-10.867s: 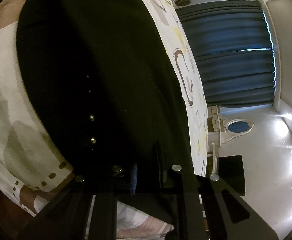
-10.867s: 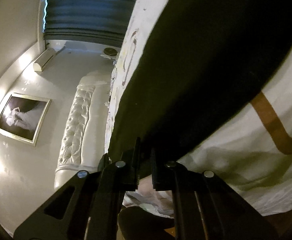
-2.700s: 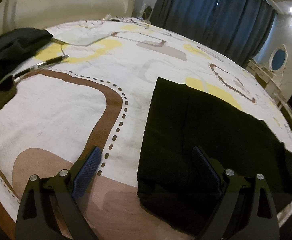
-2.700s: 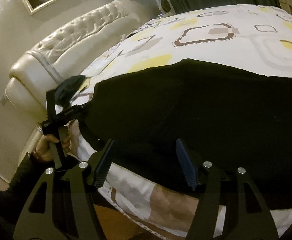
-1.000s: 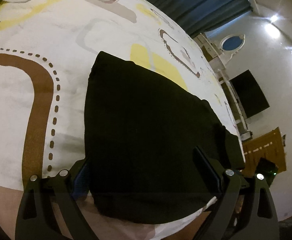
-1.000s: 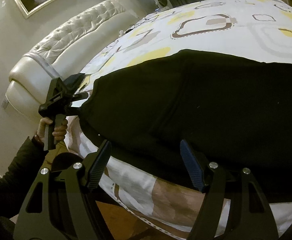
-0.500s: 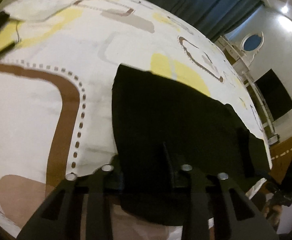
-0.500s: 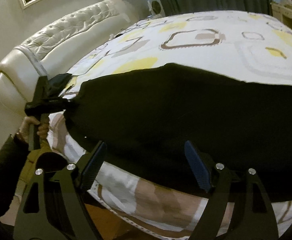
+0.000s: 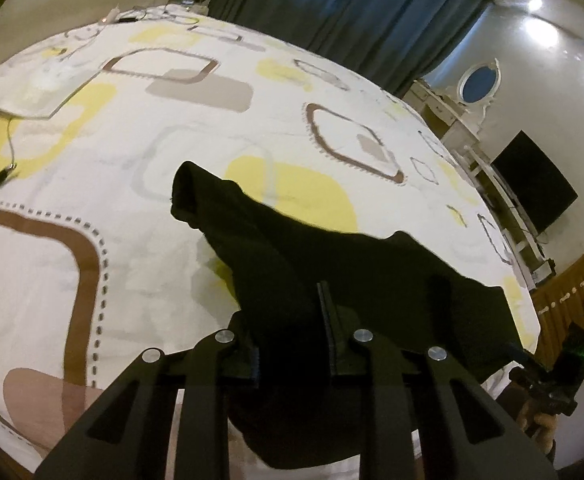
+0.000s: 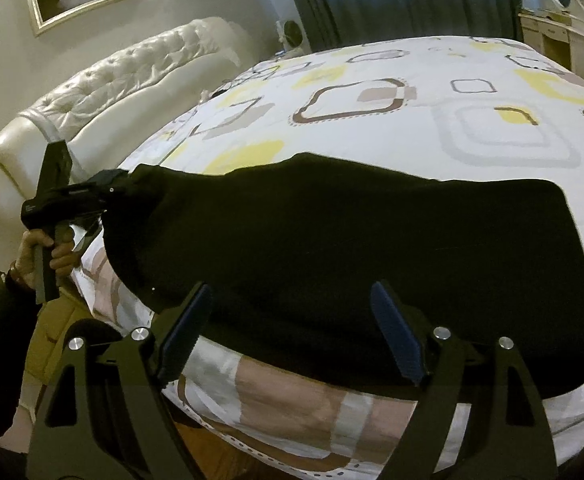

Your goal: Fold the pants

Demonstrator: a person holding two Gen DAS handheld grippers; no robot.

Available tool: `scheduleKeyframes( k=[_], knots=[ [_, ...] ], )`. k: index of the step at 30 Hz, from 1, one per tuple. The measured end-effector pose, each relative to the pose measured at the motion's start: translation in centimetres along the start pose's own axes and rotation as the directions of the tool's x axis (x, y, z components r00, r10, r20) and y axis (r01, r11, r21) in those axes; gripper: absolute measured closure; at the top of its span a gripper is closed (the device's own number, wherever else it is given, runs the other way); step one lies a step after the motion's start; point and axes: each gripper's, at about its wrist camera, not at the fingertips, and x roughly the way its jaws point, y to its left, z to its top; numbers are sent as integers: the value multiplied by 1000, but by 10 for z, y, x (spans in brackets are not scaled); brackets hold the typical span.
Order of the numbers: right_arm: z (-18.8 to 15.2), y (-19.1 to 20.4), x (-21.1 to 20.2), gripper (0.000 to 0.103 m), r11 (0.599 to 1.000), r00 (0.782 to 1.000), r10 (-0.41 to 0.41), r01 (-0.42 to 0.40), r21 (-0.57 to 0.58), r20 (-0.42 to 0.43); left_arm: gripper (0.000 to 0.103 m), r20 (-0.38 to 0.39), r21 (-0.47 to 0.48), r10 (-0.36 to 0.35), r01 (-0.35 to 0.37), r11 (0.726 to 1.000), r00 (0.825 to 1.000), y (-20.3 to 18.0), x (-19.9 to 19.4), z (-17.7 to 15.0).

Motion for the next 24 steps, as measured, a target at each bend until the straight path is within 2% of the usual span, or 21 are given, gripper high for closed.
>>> scheduleKeyframes(
  k=[9, 14, 18, 24],
  knots=[
    [1, -24, -16, 21, 999, 999, -25, 23, 48, 35, 80, 24, 64, -61, 59, 996, 998, -52, -1, 11],
    [1, -34, -19, 21, 997, 999, -29, 26, 71, 42, 80, 13, 113, -71, 69, 991, 997, -85, 10, 11],
    [-1, -38, -22, 21, 996, 998, -28, 24, 82, 48, 80, 10, 162, -46, 44, 986, 999, -111, 21, 8],
    [-2, -47, -26, 21, 995, 998, -24, 18, 101, 58, 80, -20, 197, -72, 74, 978, 997, -143, 39, 1]
  ],
)
